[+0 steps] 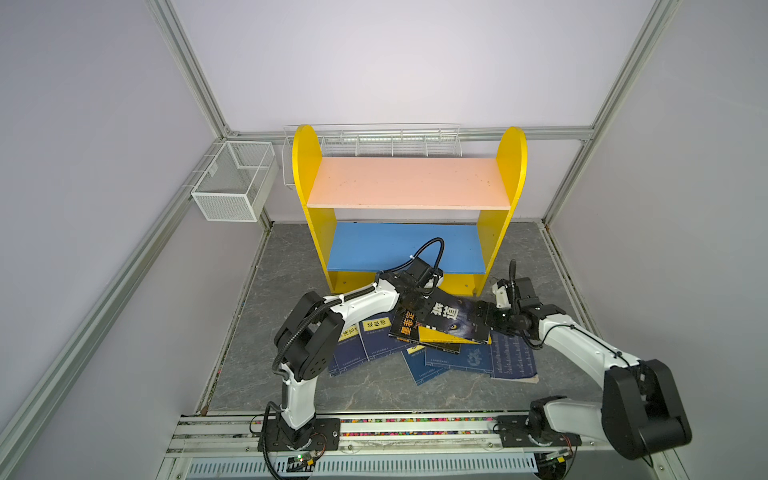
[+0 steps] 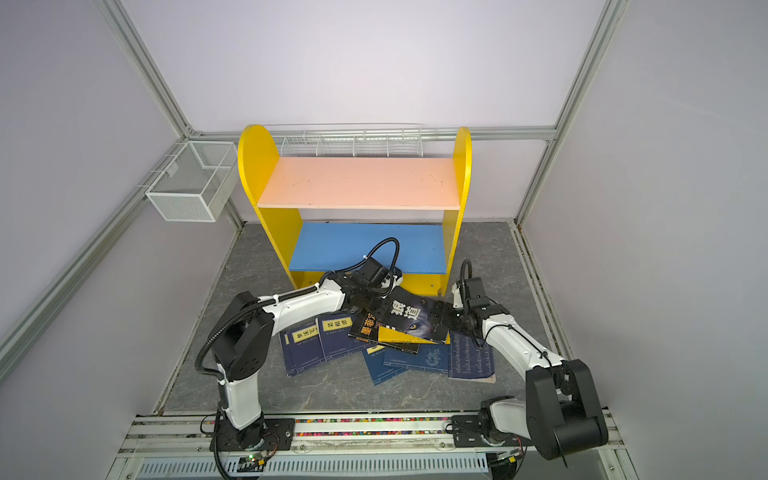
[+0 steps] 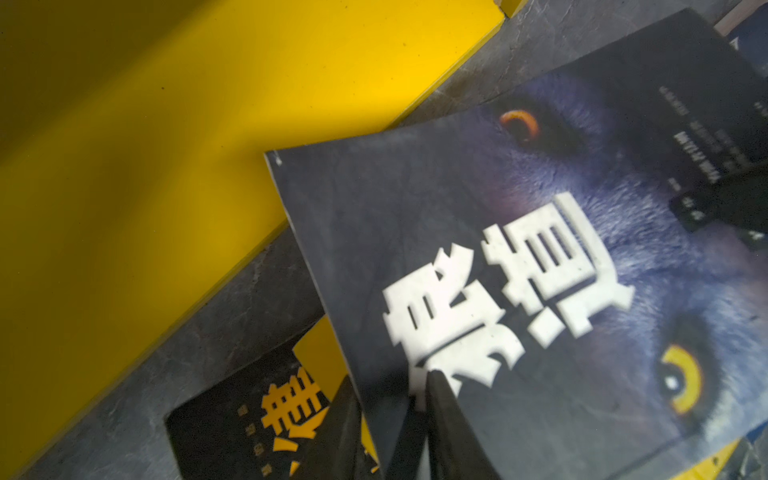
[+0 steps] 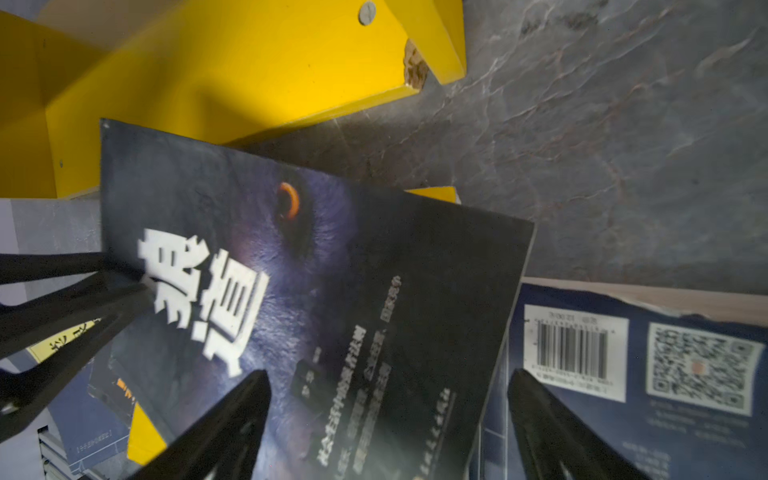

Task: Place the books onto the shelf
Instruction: 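Grasp the dark wolf-eye book's edges with both grippers and lift it, then carry the held book upright onto the blue shelf with both grippers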

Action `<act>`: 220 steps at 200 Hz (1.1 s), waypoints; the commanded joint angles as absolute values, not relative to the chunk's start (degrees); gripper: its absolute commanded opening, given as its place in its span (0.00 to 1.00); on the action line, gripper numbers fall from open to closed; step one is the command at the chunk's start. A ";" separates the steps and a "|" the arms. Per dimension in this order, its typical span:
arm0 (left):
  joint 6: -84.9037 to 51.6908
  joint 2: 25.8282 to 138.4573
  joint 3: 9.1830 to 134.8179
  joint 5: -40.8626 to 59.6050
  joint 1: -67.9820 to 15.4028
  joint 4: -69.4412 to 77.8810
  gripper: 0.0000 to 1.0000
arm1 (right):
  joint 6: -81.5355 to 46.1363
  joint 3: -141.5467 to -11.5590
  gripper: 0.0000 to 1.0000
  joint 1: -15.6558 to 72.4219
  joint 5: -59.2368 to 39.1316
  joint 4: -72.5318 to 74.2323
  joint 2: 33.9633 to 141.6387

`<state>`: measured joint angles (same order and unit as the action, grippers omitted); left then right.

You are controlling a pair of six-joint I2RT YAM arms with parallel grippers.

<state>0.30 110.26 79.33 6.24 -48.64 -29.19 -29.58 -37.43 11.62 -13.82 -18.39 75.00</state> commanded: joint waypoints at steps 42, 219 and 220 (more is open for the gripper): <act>2.11 112.39 77.09 9.20 -49.70 -37.27 0.25 | -34.20 -34.38 0.78 9.10 -20.39 -9.56 77.15; 3.81 111.59 76.05 12.65 -49.75 -35.03 0.25 | -32.98 -31.73 0.17 8.97 -25.30 0.03 67.57; 3.79 111.52 76.08 12.70 -49.75 -35.05 0.25 | -33.01 -31.73 0.16 8.96 -25.30 0.02 67.62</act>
<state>1.41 110.24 78.83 7.03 -48.21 -28.95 -33.10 -32.23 8.32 -20.47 -4.36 66.61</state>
